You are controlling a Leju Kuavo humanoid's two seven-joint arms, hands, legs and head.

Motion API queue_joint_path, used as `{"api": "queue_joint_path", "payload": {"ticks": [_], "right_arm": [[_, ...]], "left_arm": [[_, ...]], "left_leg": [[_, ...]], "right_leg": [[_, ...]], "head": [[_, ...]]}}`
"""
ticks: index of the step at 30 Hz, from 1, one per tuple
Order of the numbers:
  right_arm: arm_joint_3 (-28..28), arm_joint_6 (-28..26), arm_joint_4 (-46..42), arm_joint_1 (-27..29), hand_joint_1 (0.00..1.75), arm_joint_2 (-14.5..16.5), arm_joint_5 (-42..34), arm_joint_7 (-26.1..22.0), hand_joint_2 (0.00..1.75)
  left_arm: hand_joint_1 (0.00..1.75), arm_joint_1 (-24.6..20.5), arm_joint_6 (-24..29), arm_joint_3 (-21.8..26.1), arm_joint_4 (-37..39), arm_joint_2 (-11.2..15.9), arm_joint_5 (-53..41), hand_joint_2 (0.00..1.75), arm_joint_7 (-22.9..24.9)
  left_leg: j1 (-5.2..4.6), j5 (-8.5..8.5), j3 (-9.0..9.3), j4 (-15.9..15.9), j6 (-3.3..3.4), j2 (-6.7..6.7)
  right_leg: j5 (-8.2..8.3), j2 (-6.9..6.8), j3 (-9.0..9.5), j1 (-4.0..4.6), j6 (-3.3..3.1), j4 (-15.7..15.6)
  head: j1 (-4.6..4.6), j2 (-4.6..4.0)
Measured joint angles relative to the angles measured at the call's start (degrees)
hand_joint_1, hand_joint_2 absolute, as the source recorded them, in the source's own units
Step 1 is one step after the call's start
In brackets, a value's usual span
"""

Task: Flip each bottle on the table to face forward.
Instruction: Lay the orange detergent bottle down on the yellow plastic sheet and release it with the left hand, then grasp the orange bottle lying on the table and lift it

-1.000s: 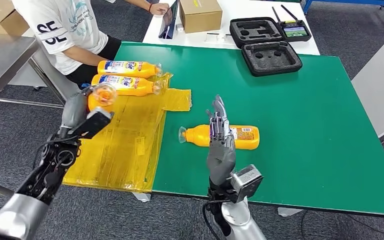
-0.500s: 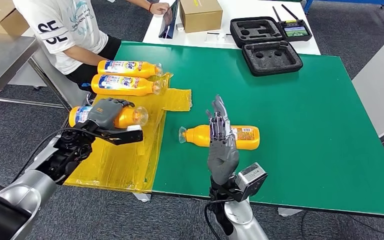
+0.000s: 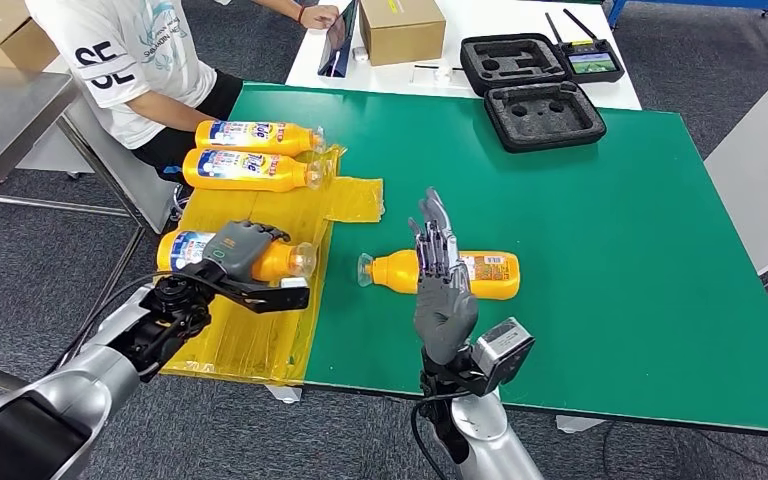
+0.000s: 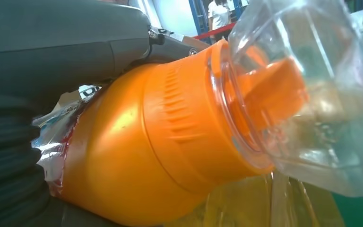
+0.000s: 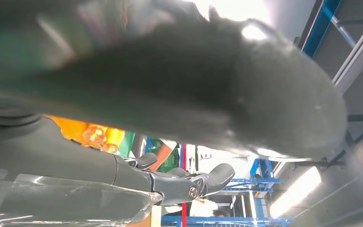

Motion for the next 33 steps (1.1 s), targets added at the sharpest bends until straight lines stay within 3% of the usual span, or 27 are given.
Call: {"api": "queue_joint_path", "payload": {"ticks": [9, 28, 29, 32, 33], "right_arm": [[-0.02, 1.70, 2.36, -1.82, 0.00, 0.15, -0.21, -0.01, 0.00], [-0.07, 3.27, 5.75, -3.57, 0.00, 0.41, -1.03, 0.00, 0.00], [-0.07, 3.28, 5.88, -3.66, 0.00, 0.46, -1.03, 0.01, 0.00], [-0.07, 3.28, 6.21, -3.79, 0.00, 0.53, -1.03, 0.01, 0.00], [-0.07, 3.29, 6.32, -3.81, 0.00, 0.54, -1.04, 0.00, 0.00]], "left_arm": [[1.75, 0.43, -7.25, -0.76, 2.64, -1.02, -0.18, 1.75, -0.48], [1.75, -0.67, -10.75, -0.75, 6.06, -1.40, 0.28, 1.75, -2.14], [1.69, -0.70, -10.82, -0.74, 6.16, -1.40, 0.33, 1.75, -2.25], [0.41, -0.72, -10.99, -0.73, 6.28, -1.39, 0.49, 1.75, -2.36], [0.03, -0.74, -11.16, -0.72, 6.34, -1.39, 0.73, 1.31, -2.54]], "left_leg": [[0.00, 0.00, 0.02, -0.01, 0.00, 0.00], [0.00, -0.01, 0.32, -0.03, 0.00, 0.00], [0.00, -0.02, 0.34, -0.04, -0.01, 0.00], [0.00, -0.02, 0.38, -0.04, -0.01, 0.00], [0.01, -0.02, 0.38, -0.04, -0.01, 0.00]], "right_leg": [[0.00, 0.00, 0.04, 0.00, 0.00, 0.00], [0.00, 0.00, 0.38, 0.01, 0.00, 0.01], [-0.01, 0.00, 0.39, 0.01, -0.01, 0.01], [-0.01, 0.00, 0.43, 0.01, -0.01, 0.01], [-0.01, 0.00, 0.44, 0.01, -0.01, 0.01]], "head": [[0.01, 0.00], [0.00, 0.00], [0.00, 0.00], [0.01, 0.00], [0.01, 0.00]]}}
